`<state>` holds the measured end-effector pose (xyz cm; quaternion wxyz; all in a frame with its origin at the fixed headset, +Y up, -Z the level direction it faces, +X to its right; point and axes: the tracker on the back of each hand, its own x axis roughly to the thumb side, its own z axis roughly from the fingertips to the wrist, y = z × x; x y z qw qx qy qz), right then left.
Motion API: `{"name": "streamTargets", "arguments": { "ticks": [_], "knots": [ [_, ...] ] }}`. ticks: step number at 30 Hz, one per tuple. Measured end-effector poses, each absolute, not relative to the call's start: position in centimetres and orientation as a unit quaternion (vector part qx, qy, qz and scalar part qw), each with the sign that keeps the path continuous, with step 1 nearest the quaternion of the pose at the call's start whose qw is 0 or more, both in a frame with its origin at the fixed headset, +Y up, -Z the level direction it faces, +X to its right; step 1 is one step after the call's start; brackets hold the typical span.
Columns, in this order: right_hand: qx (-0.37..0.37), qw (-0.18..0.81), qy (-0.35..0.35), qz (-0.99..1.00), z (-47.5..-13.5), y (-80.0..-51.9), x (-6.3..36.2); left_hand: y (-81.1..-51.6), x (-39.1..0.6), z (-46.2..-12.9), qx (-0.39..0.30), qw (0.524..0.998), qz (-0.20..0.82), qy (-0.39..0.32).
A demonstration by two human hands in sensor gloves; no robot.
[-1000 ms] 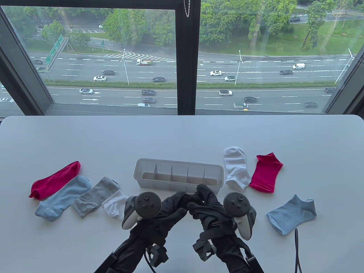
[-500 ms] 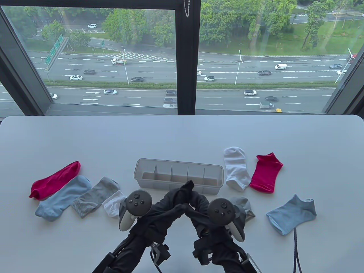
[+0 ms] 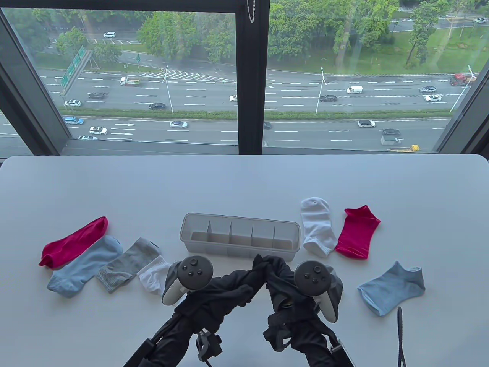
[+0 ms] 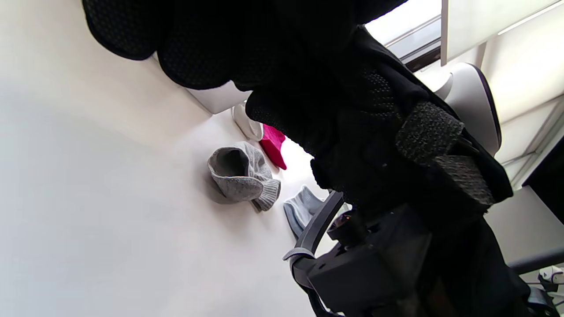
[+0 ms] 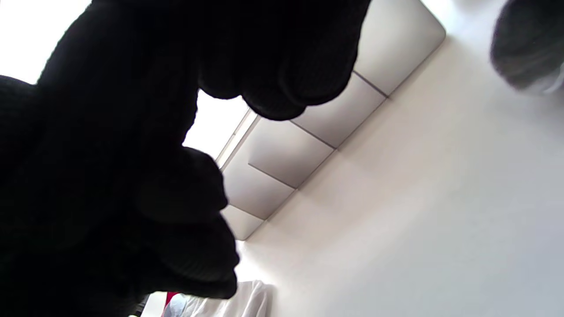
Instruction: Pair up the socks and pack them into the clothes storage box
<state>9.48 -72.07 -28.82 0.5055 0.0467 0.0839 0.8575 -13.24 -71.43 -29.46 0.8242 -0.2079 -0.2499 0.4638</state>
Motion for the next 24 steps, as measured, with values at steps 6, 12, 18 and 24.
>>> {"name": "streamTargets", "arguments": {
  "ticks": [6, 12, 18, 24],
  "knots": [
    [0.070, 0.524, 0.115, 0.841, -28.7, -72.1, 8.3, -70.6, -13.2, -29.0, -0.068, 0.897, 0.368, -0.234],
    [0.107, 0.517, 0.122, 0.841, -28.5, -71.8, 7.8, -71.0, -12.1, -29.1, -0.125, 0.898, 0.338, -0.252],
    [0.051, 0.410, 0.067, 0.908, -29.0, -72.1, 9.0, -69.9, -12.4, -28.6, -0.066, 0.872, 0.400, -0.273],
    [0.083, 0.446, 0.089, 0.887, -28.6, -71.7, 8.1, -71.2, -13.5, -29.1, -0.089, 0.910, 0.365, -0.177]
  ]
}}
